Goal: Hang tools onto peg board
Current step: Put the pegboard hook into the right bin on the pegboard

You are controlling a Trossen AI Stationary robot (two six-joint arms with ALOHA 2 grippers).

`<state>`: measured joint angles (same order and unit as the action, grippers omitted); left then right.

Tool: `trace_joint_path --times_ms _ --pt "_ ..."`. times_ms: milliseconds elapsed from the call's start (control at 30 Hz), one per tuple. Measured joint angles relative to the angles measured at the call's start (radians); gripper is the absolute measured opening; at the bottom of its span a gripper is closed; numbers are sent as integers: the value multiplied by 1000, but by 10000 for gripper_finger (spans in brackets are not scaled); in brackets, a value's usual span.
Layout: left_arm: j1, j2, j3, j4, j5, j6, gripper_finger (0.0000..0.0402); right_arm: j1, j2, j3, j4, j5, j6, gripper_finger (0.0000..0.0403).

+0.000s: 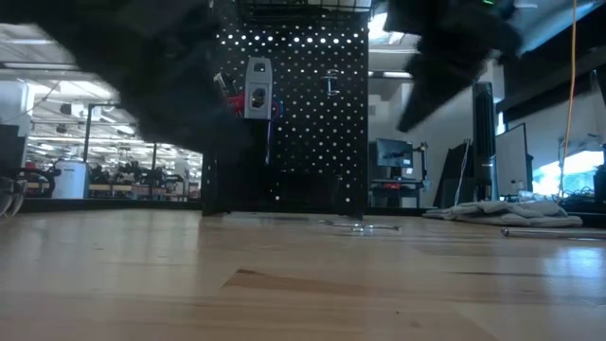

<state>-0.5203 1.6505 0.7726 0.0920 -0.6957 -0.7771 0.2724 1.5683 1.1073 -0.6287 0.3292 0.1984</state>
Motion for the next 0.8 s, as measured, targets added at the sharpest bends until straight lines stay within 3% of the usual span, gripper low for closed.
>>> trace_joint_path --times_ms 133,333,600,800 --pt "144 1 79 -30 180 133 194 67 -134 -197 132 45 172 9" --pt "317 65 300 -229 275 262 194 224 -264 -380 218 215 466 15" --pt "426 288 660 -468 324 365 194 368 -264 -477 217 565 733 16" --pt "468 422 773 -564 462 569 194 397 -263 -497 211 602 753 16"
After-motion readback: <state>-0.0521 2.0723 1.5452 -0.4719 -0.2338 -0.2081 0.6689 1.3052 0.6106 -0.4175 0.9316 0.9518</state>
